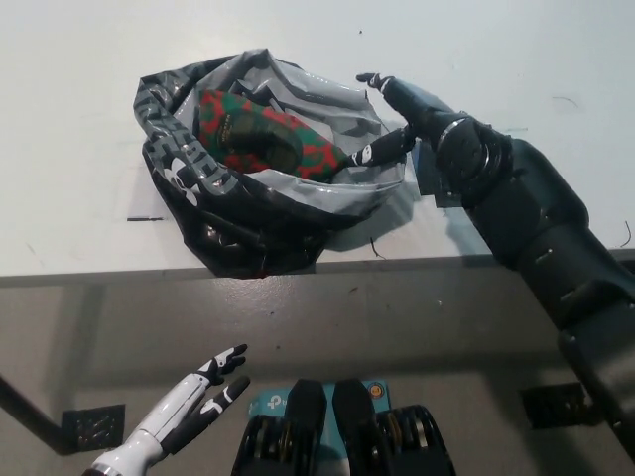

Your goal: The robot uses its right hand to pick up a bag of coffee beans and puts it in the black plastic bag, then the robot grabs the top of the bag and lifts it.

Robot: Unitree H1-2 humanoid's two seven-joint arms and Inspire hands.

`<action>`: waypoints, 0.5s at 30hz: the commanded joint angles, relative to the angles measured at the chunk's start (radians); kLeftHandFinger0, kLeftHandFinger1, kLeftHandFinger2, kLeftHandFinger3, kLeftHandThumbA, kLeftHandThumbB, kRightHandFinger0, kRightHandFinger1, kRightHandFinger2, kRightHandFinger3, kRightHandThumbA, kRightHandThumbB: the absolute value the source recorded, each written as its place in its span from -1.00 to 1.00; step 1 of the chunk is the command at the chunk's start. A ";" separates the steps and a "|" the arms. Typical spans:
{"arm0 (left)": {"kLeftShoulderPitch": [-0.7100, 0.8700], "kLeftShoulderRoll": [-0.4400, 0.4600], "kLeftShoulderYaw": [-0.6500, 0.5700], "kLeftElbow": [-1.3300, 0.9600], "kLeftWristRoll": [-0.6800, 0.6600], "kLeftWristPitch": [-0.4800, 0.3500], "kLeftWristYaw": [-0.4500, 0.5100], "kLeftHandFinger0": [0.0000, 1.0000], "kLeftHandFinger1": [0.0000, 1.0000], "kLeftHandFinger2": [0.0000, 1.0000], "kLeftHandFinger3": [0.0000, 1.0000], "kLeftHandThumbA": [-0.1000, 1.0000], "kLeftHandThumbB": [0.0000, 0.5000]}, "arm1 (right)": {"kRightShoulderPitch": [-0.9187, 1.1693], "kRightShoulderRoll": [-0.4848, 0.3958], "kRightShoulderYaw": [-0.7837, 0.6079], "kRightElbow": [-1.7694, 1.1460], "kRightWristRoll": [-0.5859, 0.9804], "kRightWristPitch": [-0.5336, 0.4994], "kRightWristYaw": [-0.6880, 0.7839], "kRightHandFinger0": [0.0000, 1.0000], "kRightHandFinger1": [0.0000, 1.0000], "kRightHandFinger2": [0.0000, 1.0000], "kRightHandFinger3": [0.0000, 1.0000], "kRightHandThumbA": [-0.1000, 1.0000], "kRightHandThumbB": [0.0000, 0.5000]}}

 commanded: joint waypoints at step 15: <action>-0.023 0.019 0.004 -0.018 -0.006 -0.014 -0.006 1.00 1.00 1.00 1.00 1.00 -0.32 | -0.120 0.091 0.071 0.103 -0.046 0.248 -0.090 -0.66 0.04 0.67 0.28 -0.87 -0.71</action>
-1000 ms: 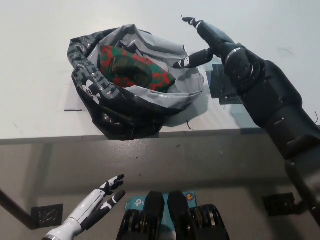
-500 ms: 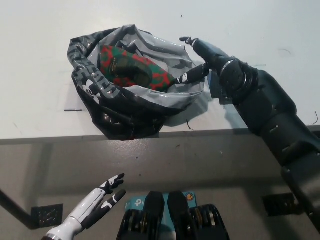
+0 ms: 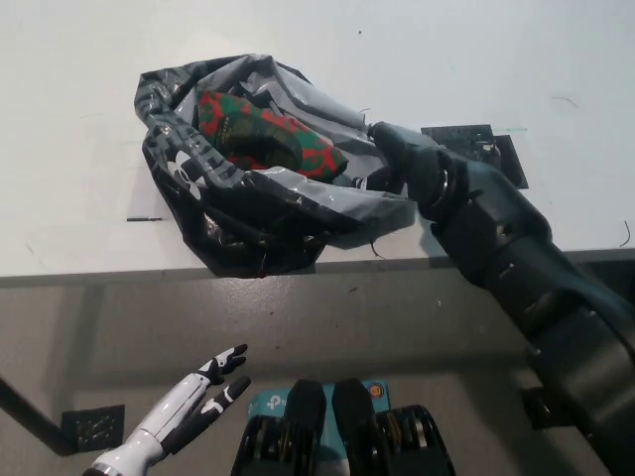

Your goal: The robot uses its right hand to pick up a bag of coffee beans and puts it in the black plastic bag, then the robot grabs the top of the bag and lifts it.

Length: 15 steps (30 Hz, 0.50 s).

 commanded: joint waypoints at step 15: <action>-0.021 0.022 -0.003 -0.012 -0.006 -0.017 -0.015 1.00 1.00 1.00 1.00 1.00 -0.29 | -0.136 0.014 -0.378 -0.038 0.275 0.096 -0.029 -0.80 -0.19 0.40 1.00 -1.00 -0.27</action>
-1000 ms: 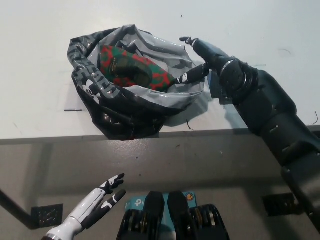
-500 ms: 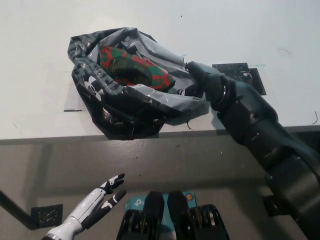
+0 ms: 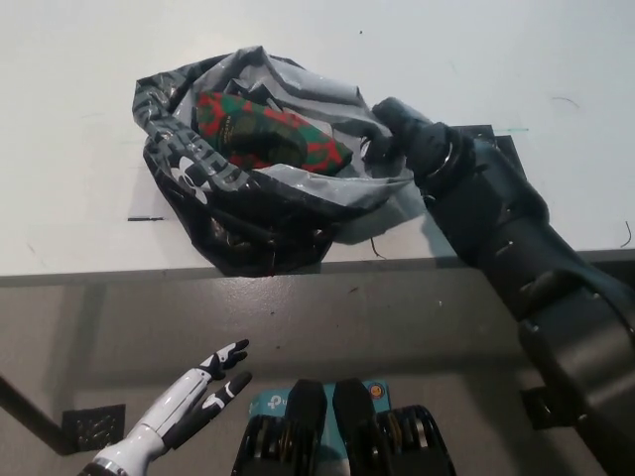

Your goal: The robot uses its right hand to pick up a bag of coffee beans and puts it in the black plastic bag, then the robot grabs the top of the bag and lifts it.

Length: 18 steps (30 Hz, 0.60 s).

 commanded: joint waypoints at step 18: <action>-0.028 0.023 -0.001 -0.015 -0.014 -0.008 -0.025 1.00 1.00 1.00 1.00 1.00 -0.33 | -0.290 0.041 -0.532 -0.203 0.543 0.222 0.153 -1.00 -0.64 0.15 -0.15 -0.80 -0.48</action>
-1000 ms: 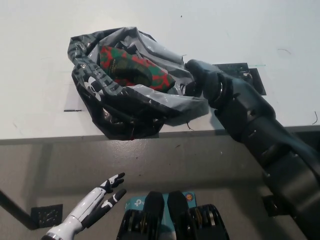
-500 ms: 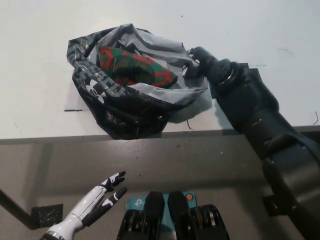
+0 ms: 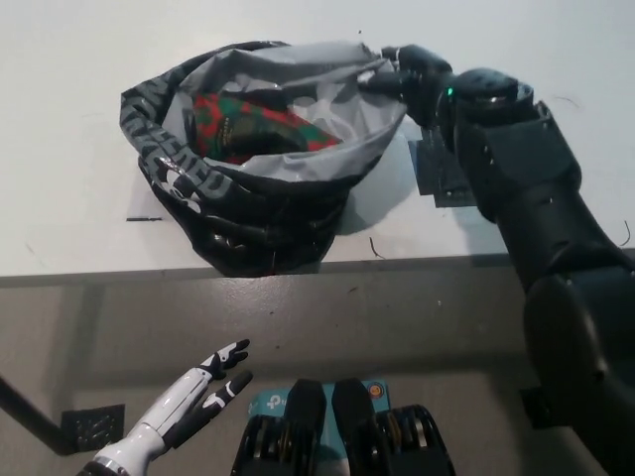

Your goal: The robot uses its right hand to pick up a bag of coffee beans and puts it in the black plastic bag, then the robot grabs the top of the bag and lifts it.

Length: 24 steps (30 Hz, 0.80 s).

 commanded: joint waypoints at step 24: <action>-0.041 0.032 -0.016 -0.013 0.000 -0.026 -0.035 1.00 1.00 1.00 1.00 1.00 -0.31 | -0.354 0.184 -0.159 -0.181 0.466 0.069 -0.158 -1.00 -0.63 0.28 0.65 -0.63 -0.87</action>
